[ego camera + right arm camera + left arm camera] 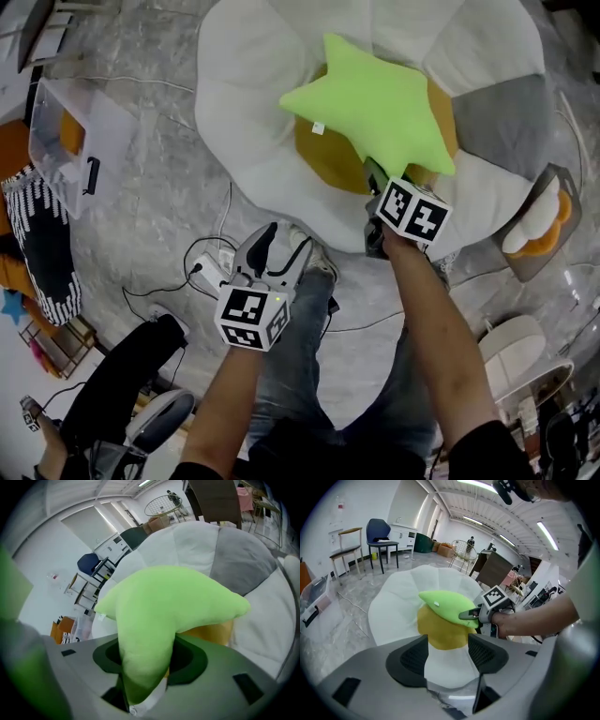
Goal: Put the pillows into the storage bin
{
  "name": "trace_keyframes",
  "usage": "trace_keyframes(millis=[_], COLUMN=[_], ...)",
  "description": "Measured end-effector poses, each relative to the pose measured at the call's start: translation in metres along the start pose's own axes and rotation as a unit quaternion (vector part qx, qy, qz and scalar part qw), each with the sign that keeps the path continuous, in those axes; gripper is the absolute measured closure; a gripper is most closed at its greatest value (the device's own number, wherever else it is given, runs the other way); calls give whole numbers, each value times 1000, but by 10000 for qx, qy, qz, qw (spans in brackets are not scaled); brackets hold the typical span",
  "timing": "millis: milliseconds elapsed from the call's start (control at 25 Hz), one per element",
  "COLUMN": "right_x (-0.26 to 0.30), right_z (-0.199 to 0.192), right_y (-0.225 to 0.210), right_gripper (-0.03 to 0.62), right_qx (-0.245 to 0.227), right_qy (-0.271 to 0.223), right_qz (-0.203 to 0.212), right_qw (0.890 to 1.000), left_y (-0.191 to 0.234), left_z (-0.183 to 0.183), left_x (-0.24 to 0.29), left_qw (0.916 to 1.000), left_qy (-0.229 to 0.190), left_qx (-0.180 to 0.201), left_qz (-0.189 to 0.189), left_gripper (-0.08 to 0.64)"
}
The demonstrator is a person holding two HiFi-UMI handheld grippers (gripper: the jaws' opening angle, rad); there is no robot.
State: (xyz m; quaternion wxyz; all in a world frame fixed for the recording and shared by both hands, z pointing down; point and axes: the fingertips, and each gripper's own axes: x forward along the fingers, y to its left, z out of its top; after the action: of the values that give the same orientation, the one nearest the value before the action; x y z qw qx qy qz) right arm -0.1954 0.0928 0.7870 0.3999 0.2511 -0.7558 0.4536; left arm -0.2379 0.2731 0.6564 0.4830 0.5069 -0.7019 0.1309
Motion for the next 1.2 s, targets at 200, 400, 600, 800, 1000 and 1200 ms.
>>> trace_keyframes(millis=[200,400,600,800,1000,1200], right_x=[-72,-154,-215,-277,-331,-369], right_z=[10,39,77,100,97,71], right_y=[-20,-47,-91,-139,-203,-276], right_gripper=[359,357,356,353,351,348], right_qx=[-353,-157,127,642,1293,1868], right_qy=[-212,-695,-1280,-1790,-2249,-2405], right_qz=[202,293,78,85,-97,-423], right_qw=[9989,9970,9917,9817,9657,9516], left_y=[-48,-105,-178,-255,-312,-371], left_z=[23,52,101,133,123,99], left_x=[-1,5,28,36,51,70], left_qw=[9998,9973,9864,9749,9623,9461], left_qy=[5,26,-108,-283,-74,209], left_qx=[90,603,1416,1842,2230,2597], left_qz=[-174,-415,-826,-1218,-1554,-1925], left_gripper=[278,278,278,278,278,278])
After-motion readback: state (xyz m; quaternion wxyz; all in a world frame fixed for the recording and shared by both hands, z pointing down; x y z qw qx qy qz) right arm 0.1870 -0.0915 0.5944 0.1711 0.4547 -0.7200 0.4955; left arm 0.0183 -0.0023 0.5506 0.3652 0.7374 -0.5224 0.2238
